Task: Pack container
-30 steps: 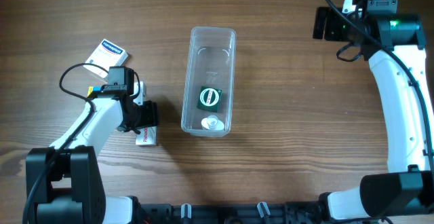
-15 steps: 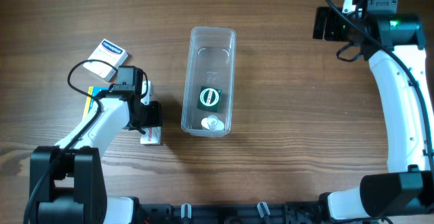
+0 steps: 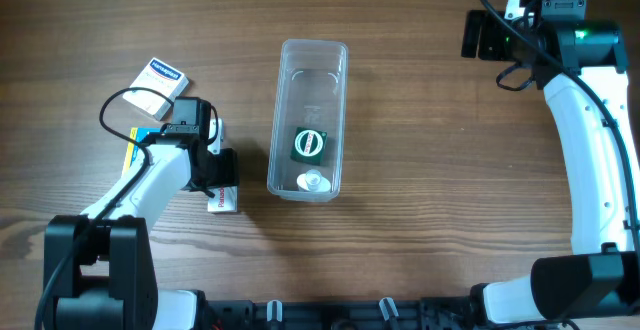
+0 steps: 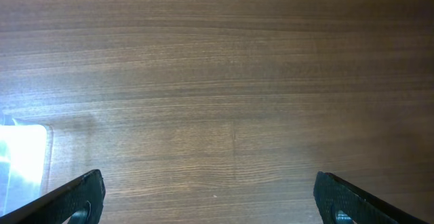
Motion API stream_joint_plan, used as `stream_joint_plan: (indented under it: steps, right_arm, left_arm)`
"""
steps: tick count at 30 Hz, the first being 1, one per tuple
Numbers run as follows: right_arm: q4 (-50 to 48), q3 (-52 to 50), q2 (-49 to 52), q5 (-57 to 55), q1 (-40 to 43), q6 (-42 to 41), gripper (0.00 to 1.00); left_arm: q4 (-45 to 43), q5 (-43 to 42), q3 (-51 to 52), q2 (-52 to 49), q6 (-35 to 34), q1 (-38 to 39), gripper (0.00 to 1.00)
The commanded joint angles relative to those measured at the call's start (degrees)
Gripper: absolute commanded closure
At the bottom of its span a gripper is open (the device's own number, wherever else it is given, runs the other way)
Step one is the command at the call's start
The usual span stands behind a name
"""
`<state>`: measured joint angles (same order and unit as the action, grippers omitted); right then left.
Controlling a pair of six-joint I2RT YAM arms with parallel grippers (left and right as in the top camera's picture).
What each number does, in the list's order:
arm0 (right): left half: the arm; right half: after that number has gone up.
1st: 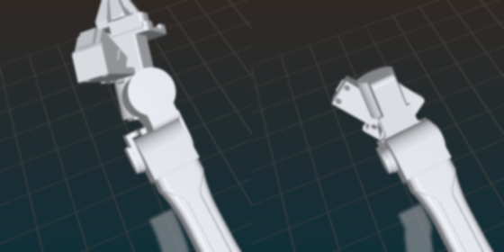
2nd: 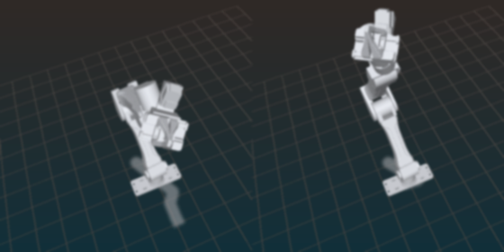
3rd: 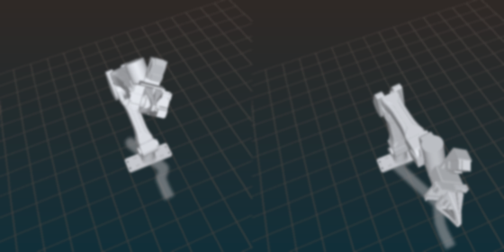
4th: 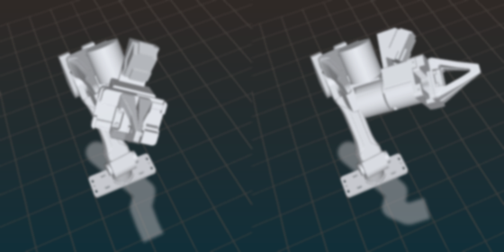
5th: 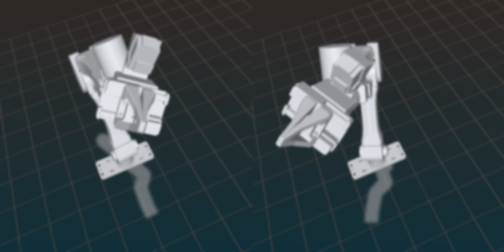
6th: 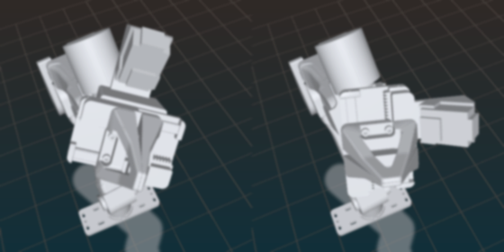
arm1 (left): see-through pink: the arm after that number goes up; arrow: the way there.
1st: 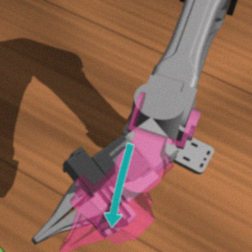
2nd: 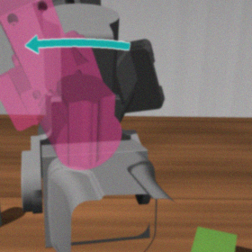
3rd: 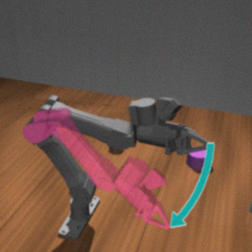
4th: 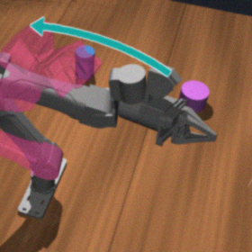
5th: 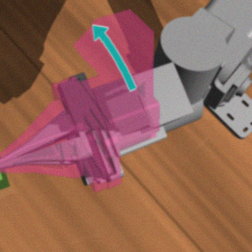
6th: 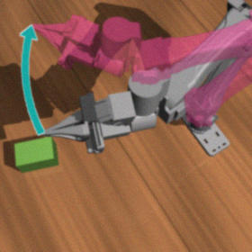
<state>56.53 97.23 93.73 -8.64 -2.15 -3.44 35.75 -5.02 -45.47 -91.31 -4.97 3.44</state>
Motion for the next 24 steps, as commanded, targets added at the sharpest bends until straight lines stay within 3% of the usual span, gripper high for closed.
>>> stream_joint_plan:
  steps: [1, 5, 9, 13, 20, 24]
  right_arm:
    - [-0.17, 0.66, -0.52, -0.39, -0.02, -1.07, 0.00]
    - [-0.17, 0.66, -0.52, -0.39, -0.02, -1.05, 0.00]
    - [-0.17, 0.66, -0.52, -0.39, -0.02, -1.07, 0.00]
    - [-0.17, 0.66, -0.52, -0.39, -0.02, -1.07, 0.00]
    - [-0.17, 0.66, -0.52, -0.39, -0.02, -1.07, 0.00]
    - [-0.17, 0.66, -0.52, -0.39, -0.02, -1.07, 0.00]
  left_arm:
    - [-0.31, 0.61, 0.46, -0.52, 0.04, 0.20, 0.42]
    - [-0.46, 0.61, 0.46, -0.52, 0.07, 0.20, 0.38]
    - [-0.48, 0.57, 0.46, -0.52, 0.07, 0.20, 0.16]
    - [0.50, 0.59, -1.57, 0.48, 0.02, 0.20, 0.18]
    - [0.44, 3.87, -11.28, 3.67, 0.04, -0.37, 0.08]
    - [0.46, 4.46, -16.74, 3.67, -0.15, -5.09, 0.00]
